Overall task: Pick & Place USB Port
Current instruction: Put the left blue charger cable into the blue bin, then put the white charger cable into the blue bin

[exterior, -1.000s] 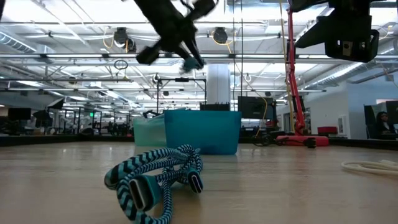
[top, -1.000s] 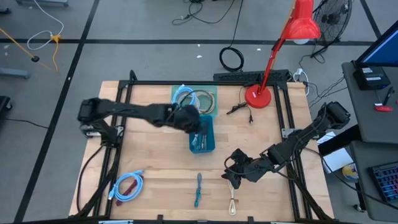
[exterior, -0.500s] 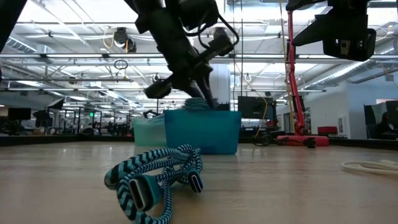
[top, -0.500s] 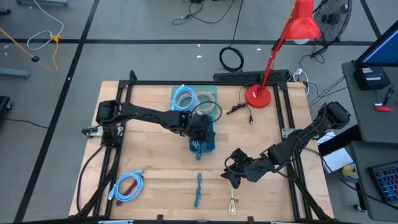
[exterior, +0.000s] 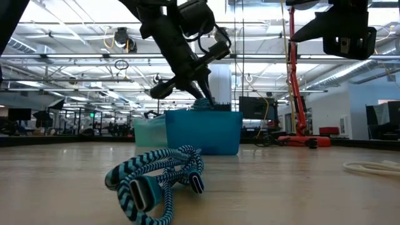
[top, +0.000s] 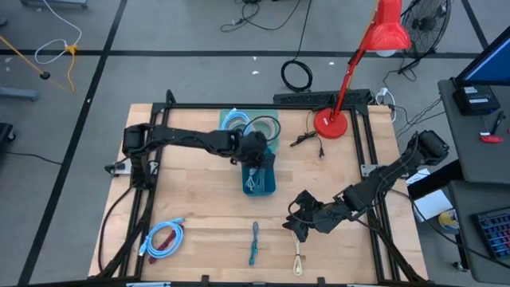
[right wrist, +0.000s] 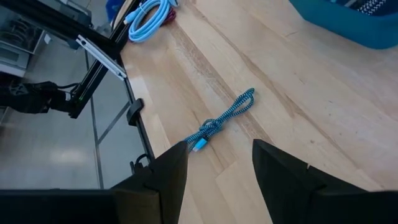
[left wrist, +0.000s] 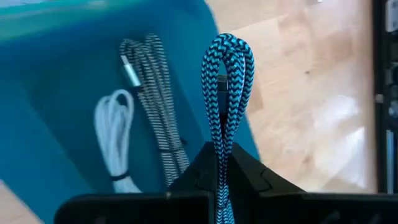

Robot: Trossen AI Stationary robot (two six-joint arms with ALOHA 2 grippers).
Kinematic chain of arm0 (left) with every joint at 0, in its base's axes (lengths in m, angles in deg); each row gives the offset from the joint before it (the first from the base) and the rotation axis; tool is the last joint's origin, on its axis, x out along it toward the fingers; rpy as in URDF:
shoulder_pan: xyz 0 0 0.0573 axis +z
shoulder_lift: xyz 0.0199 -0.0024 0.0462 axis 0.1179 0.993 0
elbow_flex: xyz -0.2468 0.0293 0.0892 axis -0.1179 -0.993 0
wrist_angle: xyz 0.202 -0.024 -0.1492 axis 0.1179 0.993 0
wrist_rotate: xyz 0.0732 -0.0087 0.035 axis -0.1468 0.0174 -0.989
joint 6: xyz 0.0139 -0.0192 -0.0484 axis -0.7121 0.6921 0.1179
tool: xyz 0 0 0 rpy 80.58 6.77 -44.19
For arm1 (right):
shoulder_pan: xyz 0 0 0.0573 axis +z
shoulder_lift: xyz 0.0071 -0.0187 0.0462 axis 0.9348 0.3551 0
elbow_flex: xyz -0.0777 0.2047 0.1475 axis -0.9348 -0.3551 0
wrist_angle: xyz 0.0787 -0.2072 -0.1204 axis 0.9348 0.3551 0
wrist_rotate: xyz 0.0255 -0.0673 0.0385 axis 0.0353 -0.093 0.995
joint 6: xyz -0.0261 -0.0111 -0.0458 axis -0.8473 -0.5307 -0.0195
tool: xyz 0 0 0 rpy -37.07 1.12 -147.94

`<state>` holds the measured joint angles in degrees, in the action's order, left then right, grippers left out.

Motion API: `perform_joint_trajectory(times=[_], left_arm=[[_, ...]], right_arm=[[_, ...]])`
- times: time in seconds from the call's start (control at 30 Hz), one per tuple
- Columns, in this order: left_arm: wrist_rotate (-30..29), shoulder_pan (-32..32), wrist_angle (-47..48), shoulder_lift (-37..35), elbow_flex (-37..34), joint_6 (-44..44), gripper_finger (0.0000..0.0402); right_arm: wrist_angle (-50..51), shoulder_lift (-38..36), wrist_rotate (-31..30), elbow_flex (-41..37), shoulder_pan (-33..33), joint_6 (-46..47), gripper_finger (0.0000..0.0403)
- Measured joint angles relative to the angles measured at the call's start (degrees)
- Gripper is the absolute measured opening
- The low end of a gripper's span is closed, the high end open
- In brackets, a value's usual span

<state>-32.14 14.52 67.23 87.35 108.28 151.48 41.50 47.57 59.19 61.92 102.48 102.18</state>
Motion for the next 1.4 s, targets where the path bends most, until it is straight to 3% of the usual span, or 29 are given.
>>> perform_joint_trajectory(times=[0.33,0.73,0.9,1.07,1.27,1.4], left_arm=[[0.55,2.09,4.6,-0.02,0.0,-1.49,0.0013],[-0.01,2.03,5.65,-0.02,0.0,-2.74,0.0169],[3.24,2.03,1.94,-1.17,0.0,-6.65,0.0194],[7.84,1.7,-2.89,-7.32,0.0,-12.89,0.0197],[8.33,-4.65,-0.54,-17.91,0.04,-14.13,0.0197],[3.11,-13.26,2.88,-22.28,0.09,-13.67,0.0197]], right_arm=[[0.0,0.0,0.16,0.0,0.0,-0.92,0.0171],[0.02,0.0,0.2,0.0,-0.07,-1.54,0.0171],[0.02,0.0,0.17,0.0,-0.07,-1.06,0.0171],[0.03,0.0,0.63,0.0,-0.07,-0.24,0.0171],[1.99,0.0,5.95,0.0,1.56,3.14,0.0171],[8.31,0.0,6.31,0.0,4.76,8.97,0.0152]])
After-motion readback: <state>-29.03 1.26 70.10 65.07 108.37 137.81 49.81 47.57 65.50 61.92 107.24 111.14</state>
